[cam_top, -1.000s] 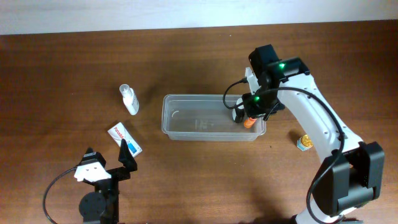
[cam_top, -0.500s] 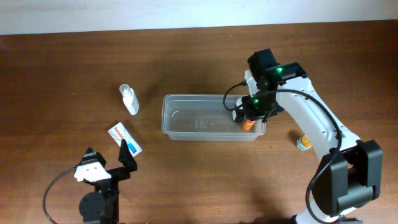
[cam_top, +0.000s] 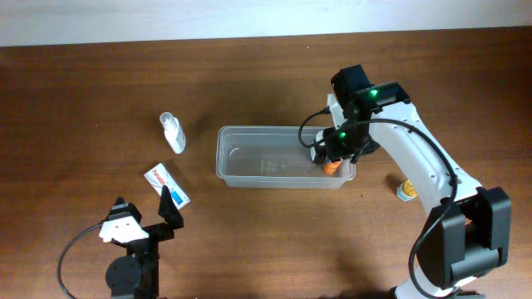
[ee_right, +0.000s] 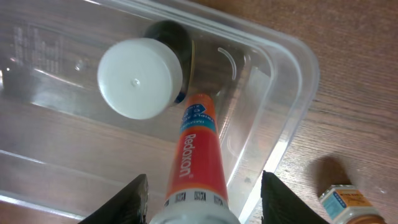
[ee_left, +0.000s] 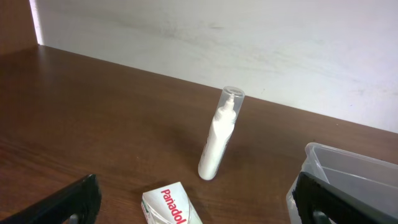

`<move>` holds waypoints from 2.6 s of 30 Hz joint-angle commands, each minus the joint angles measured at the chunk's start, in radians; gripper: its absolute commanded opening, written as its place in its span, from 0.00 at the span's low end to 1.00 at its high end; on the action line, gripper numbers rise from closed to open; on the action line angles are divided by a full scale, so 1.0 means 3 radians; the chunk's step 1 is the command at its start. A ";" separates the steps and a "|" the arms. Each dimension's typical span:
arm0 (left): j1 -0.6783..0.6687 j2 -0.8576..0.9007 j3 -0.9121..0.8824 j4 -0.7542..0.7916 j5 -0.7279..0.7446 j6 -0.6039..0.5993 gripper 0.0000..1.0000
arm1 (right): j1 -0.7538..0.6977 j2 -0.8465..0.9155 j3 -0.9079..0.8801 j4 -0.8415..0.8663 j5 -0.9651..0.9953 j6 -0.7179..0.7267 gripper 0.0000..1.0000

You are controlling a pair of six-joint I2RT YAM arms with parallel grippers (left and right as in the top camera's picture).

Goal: Pack container
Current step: 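Lower the orange tube beside the brown bottle and release, then raise right gripper and retract it to the right, then move left gripper over the white spray bottle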

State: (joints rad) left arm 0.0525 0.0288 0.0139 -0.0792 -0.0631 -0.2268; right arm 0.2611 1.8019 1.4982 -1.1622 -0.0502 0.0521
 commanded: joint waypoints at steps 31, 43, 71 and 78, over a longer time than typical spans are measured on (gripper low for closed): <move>0.0001 0.0001 -0.0015 -0.0003 0.0024 0.0062 0.99 | -0.1142 -0.0028 0.1923 -0.1059 0.0070 0.0028 0.99; 0.0001 0.0001 -0.0015 -0.0003 0.0024 0.0062 0.99 | -0.1597 -0.0028 0.1923 -0.1061 0.0070 0.0028 0.98; 0.0008 0.0001 -0.0015 0.0173 -0.0146 0.0051 1.00 | -0.1620 -0.0028 0.1923 -0.1012 0.0070 0.0028 0.98; 0.0008 0.0008 0.0251 0.0209 0.0409 0.0055 1.00 | -0.1620 -0.0028 0.1923 -0.1012 0.0070 0.0028 0.98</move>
State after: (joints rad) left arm 0.0525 0.0288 0.0177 -0.0044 -0.0143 -0.2272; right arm -0.2203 1.8038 2.0533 -1.4662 -0.0376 0.0559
